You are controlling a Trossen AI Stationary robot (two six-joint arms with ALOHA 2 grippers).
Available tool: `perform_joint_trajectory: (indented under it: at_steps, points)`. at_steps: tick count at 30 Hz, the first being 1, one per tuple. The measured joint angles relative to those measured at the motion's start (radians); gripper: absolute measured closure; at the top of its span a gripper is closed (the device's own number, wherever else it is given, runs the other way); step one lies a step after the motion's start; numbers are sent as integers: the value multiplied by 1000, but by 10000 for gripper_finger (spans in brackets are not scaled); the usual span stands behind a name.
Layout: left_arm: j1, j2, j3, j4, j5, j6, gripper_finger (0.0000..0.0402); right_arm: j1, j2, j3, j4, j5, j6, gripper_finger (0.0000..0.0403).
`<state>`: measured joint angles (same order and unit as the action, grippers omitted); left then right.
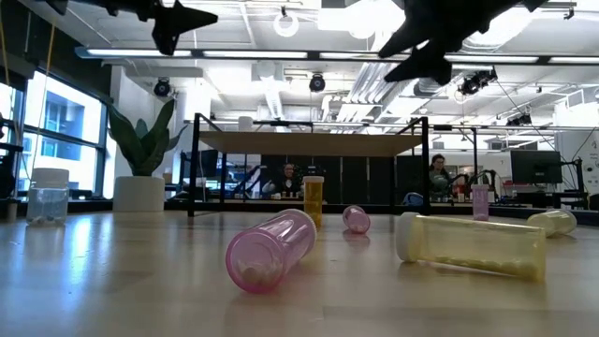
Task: Pick and place medicine bottles onto shelf by color
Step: Put the top center orange pill bottle on the shelf
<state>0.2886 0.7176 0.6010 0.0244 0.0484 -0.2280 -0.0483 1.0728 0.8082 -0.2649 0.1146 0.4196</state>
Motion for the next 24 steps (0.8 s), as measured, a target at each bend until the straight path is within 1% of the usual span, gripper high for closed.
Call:
perform_joint_trajectory:
  at_steps: [5,11,17,24]
  points:
    - [0,-36,0,-55,-2,15,204,62,127,0,68,46,44,167]
    - [0,-45,0,-107,-4,14,204,109,278,0,228,72,42,167]
    - [0,-45,0,-137,-4,14,204,123,399,0,359,77,17,167]
    - [0,-45,0,-137,-4,12,204,122,494,0,427,78,-19,167]
